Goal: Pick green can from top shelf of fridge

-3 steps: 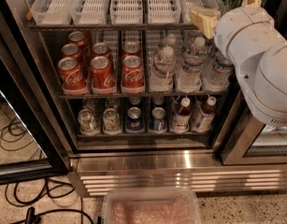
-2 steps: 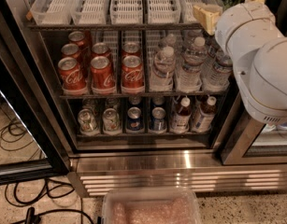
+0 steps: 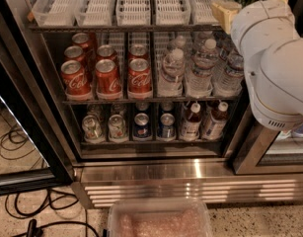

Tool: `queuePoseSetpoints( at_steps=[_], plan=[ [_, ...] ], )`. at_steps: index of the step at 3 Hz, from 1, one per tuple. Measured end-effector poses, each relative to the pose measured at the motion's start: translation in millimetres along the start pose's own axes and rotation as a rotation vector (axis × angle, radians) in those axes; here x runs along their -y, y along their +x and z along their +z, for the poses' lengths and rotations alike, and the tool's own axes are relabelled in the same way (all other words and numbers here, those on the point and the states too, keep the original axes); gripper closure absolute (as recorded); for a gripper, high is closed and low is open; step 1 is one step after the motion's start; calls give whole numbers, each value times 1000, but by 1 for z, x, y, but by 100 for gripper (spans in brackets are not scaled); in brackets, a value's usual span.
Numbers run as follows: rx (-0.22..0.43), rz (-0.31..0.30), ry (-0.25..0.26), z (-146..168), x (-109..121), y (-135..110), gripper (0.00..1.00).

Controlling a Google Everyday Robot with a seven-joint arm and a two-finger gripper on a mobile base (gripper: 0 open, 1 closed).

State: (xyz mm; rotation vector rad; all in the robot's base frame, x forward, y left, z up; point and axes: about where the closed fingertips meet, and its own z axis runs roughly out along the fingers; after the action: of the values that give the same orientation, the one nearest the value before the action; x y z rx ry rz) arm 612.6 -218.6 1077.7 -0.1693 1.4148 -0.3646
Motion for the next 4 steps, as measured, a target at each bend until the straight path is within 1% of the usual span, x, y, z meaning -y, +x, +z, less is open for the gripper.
queuePoseSetpoints(
  at_steps=[1, 2, 3, 4],
  plan=[
    [0, 0, 1, 0, 0, 0, 26],
    [0, 0, 1, 0, 0, 0, 18],
    [4, 4, 4, 2, -1, -3, 19],
    [7, 18, 21, 10, -2, -6, 25]
  ],
)
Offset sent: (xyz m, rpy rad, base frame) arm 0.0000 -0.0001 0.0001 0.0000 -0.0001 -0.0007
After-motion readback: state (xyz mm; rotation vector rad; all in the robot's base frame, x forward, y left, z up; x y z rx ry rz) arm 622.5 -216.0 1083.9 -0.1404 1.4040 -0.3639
